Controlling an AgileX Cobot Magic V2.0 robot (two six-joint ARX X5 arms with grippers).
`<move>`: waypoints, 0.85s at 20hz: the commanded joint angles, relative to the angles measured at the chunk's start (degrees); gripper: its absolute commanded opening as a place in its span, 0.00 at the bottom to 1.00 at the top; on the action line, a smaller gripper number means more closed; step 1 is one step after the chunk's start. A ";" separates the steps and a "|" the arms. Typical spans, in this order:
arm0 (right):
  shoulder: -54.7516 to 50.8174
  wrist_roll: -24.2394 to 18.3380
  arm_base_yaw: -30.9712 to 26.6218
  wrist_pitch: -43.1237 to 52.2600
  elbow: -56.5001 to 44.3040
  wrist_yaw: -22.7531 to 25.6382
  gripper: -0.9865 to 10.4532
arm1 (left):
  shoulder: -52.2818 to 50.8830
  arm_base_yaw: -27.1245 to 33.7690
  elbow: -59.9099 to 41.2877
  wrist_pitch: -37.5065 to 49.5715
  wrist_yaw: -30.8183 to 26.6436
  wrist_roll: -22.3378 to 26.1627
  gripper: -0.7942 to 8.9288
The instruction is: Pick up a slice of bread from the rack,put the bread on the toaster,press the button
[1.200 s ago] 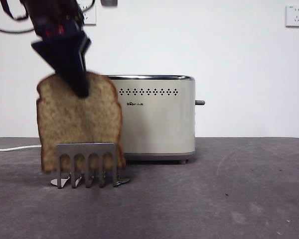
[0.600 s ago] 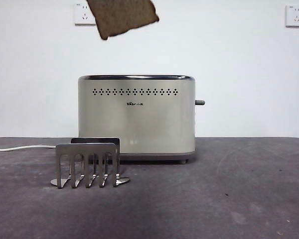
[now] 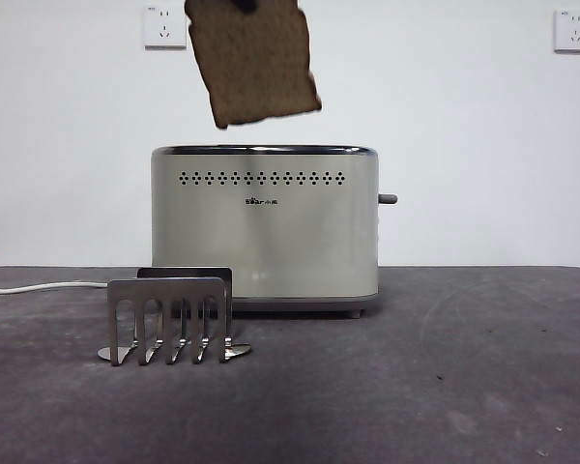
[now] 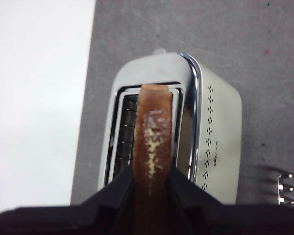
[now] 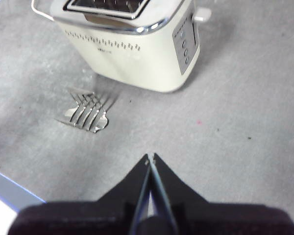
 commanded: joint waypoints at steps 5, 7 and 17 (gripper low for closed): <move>0.04 -0.44 0.15 -0.13 0.04 -0.09 0.08 | 3.15 2.32 -0.33 1.53 0.50 1.64 0.07; 0.04 -0.44 0.15 -0.15 0.04 -0.09 0.08 | 3.80 3.02 -0.33 1.79 1.90 1.62 0.07; 0.83 -0.46 0.15 -0.24 0.04 -0.09 0.08 | 9.18 4.55 -0.33 3.26 3.91 1.57 0.07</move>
